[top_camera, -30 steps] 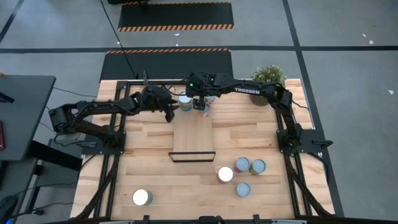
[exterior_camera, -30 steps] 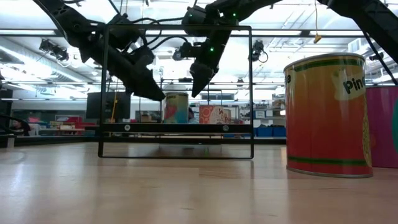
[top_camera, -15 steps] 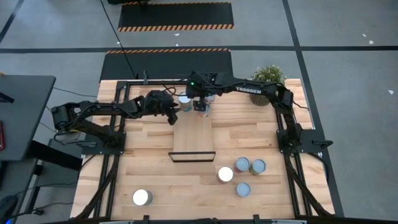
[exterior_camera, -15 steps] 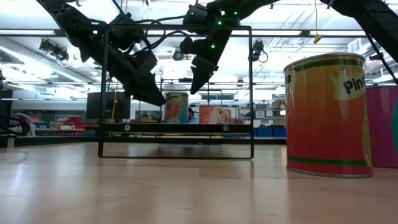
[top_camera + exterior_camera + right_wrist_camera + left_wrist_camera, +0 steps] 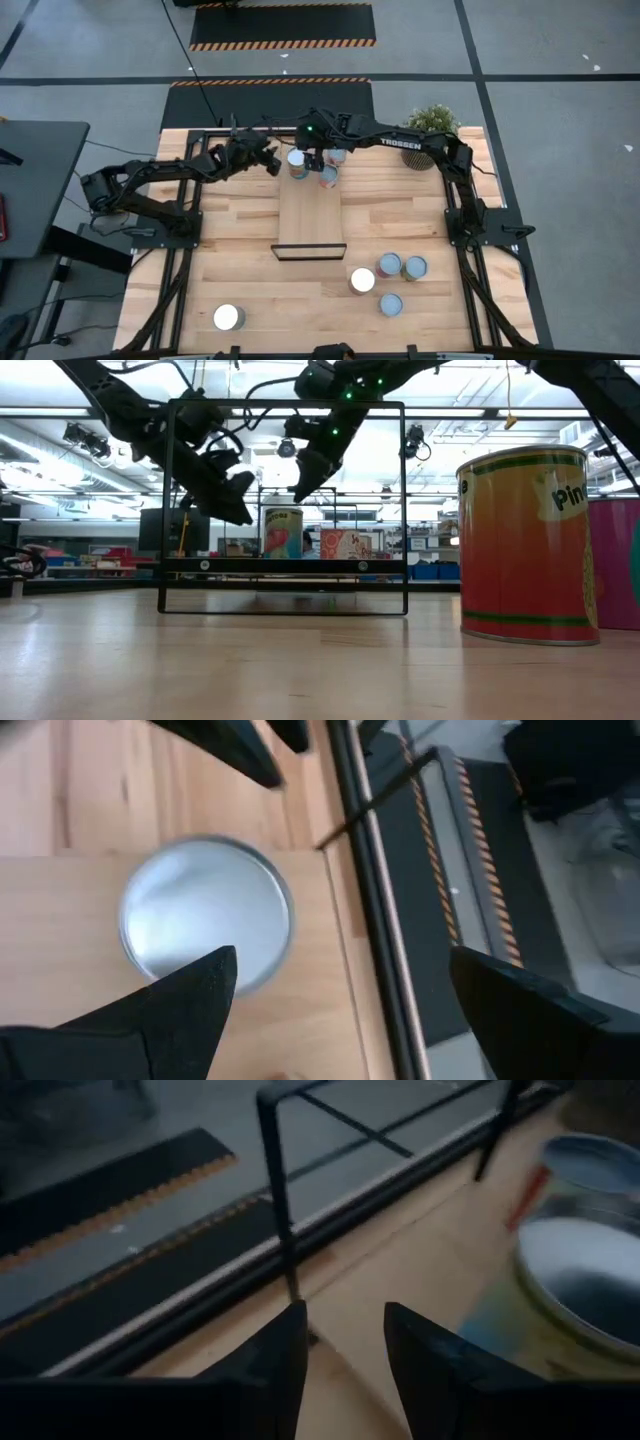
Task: Pick and place cans onto a shelf
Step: Put the blue can on the shelf
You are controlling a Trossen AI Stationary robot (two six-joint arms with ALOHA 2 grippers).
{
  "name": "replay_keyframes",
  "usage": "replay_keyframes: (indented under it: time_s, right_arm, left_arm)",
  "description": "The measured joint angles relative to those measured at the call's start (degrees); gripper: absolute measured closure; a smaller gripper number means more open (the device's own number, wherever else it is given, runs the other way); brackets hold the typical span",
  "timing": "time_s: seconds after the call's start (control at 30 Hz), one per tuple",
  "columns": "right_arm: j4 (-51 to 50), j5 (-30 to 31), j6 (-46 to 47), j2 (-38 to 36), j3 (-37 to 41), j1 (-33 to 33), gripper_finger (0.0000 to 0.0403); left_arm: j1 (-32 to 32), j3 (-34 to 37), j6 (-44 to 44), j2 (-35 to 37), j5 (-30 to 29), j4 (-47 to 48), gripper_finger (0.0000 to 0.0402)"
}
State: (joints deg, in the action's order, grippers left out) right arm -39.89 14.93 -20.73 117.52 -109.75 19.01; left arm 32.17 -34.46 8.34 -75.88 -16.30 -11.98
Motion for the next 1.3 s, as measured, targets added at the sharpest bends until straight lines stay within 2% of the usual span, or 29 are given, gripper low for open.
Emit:
replay_keyframes:
  time_s: [0.2,0.33,0.53,0.77,1.3]
  right_arm:
    - [-0.68,1.6,0.35,-1.56,-0.52,1.15,0.003]
    - [0.7,1.49,1.49,-1.39,1.06,3.03,0.003]
    - [3.1,-2.25,1.39,-1.49,4.97,4.81,0.003]
    - [6.11,-3.8,0.94,-1.27,7.74,4.25,0.003]
    - [4.26,-4.15,2.55,-1.3,8.02,0.05,0.003]
  left_arm:
    - [-0.22,-0.08,-1.82,2.5,15.29,1.11,0.026]
    - [-2.28,-0.08,-1.46,2.42,20.92,3.1,0.026]
    - [-6.5,-0.06,-1.18,0.04,20.34,2.27,0.026]
    - [-8.07,-0.06,0.02,-1.13,9.23,1.47,0.026]
    - [-3.14,-0.04,-0.03,-1.13,7.06,-1.62,0.026]
